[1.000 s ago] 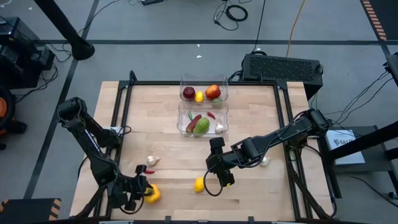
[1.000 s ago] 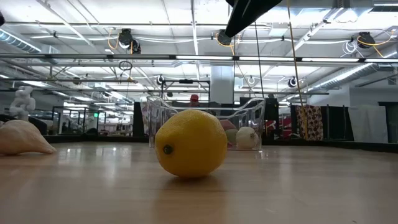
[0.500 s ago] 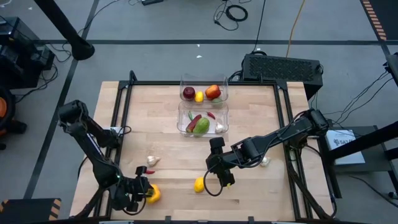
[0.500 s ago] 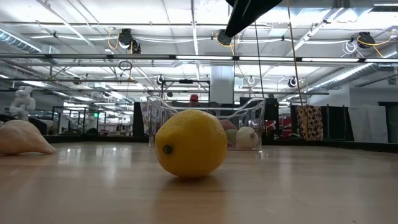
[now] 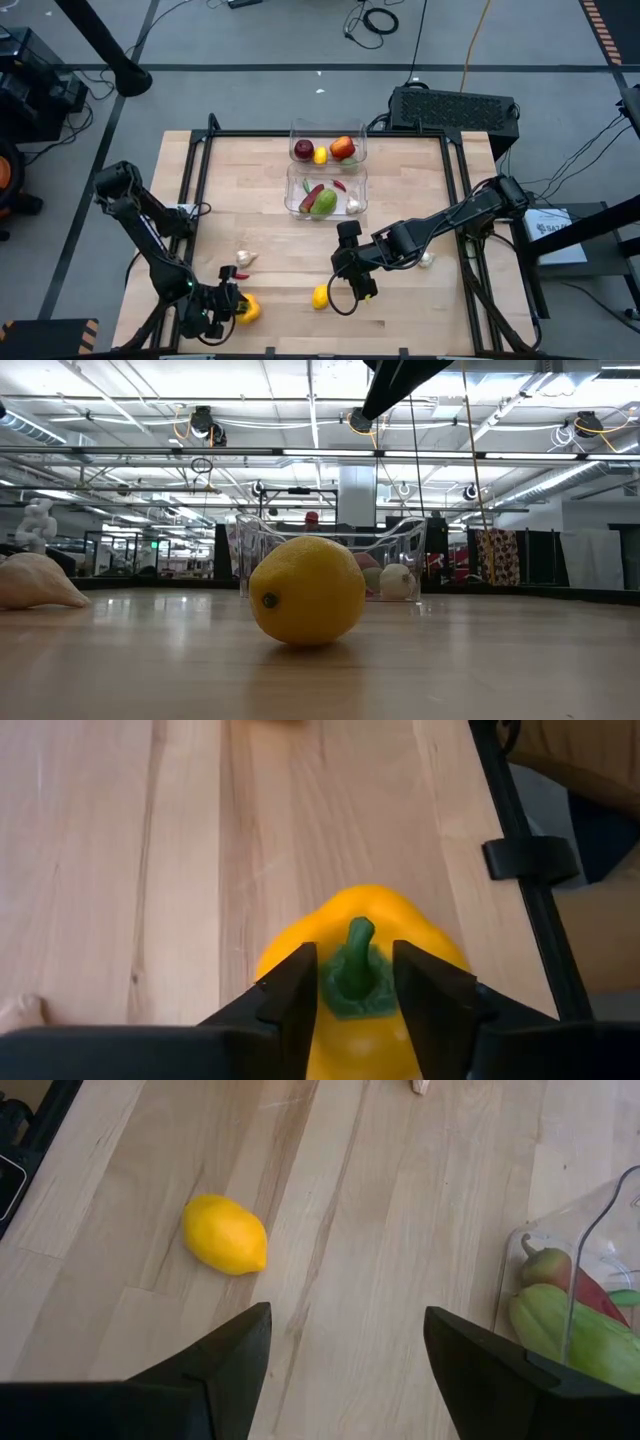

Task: Sort produce into baskets
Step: Put the yellow bell pepper into the bottom transparent bin

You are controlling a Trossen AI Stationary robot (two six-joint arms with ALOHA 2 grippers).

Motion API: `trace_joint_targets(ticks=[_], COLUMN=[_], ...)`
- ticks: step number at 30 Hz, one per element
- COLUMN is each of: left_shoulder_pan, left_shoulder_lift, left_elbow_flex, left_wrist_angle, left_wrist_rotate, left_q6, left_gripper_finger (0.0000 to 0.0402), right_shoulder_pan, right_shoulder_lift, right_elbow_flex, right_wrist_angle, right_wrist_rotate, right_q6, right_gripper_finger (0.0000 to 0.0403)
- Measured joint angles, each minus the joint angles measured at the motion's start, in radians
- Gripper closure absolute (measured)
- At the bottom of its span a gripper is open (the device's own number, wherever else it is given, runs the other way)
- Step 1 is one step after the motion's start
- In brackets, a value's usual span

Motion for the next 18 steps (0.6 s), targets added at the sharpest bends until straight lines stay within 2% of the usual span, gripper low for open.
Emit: trace_joint_targets(ticks=[10,18], left_shoulder_pan=[0.002,0.015], left_shoulder_lift=[0.0,0.0], left_elbow_flex=[0.0,0.0], left_wrist_angle=[0.002,0.005], left_wrist_rotate=[-0.036,-0.092], left_q6=[0.001,0.003], left_gripper_finger=[0.0339,0.037], right_shoulder_pan=[0.0,0.0], right_shoulder_lift=[0.0,0.0], right_elbow_flex=[0.0,0.0], right_wrist_angle=[0.0,0.001], right_wrist_rotate=[0.0,0.0], right_q6=[0.0,0.0], right_gripper_finger=[0.0149,0.0149])
